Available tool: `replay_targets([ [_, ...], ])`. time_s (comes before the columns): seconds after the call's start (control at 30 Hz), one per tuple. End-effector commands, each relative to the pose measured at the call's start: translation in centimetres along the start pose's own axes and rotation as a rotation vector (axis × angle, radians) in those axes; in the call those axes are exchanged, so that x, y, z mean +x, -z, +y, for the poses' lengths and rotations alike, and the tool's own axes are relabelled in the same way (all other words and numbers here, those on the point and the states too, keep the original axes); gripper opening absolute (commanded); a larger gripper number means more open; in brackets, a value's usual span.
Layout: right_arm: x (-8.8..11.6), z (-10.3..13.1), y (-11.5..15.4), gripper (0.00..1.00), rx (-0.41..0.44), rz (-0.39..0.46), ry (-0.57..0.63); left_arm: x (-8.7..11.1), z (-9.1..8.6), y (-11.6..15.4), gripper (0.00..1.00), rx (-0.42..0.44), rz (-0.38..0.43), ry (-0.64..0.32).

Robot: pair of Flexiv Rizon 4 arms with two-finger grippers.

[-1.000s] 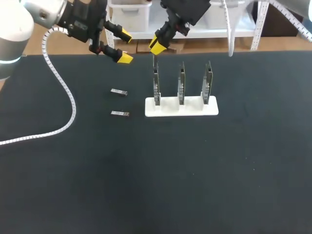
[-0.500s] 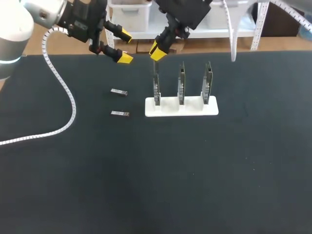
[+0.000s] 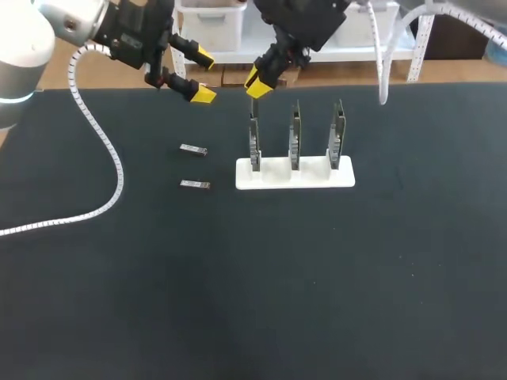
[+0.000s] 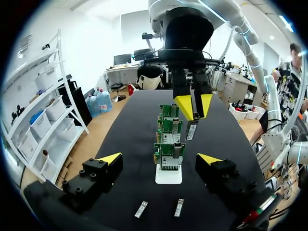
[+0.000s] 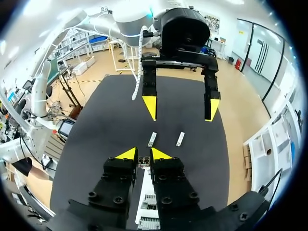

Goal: Pick up the optical module with the left hand, and insert it into the network port with the right hand.

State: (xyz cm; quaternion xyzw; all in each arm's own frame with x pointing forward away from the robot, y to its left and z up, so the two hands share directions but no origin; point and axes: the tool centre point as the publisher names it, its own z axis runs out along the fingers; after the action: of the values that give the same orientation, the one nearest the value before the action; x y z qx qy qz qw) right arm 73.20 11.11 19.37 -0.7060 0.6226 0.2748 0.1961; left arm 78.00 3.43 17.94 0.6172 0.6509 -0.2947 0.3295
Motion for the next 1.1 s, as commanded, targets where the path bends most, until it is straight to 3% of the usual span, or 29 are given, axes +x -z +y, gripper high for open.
replay_targets([
  [0.03,0.0,0.5,0.1,0.0,0.006,0.001,-0.003,-0.1,0.1,0.1,1.0,0.003,0.007,0.003],
  [0.7,0.2,-0.2,-0.8,0.0,-0.019,-0.009,-0.022,-0.1,0.1,0.1,1.0,0.003,0.007,0.003],
  [1.1,0.0,-1.1,0.0,0.0,-0.006,0.008,-0.006,-0.1,0.1,0.1,1.0,0.003,0.007,0.003],
])
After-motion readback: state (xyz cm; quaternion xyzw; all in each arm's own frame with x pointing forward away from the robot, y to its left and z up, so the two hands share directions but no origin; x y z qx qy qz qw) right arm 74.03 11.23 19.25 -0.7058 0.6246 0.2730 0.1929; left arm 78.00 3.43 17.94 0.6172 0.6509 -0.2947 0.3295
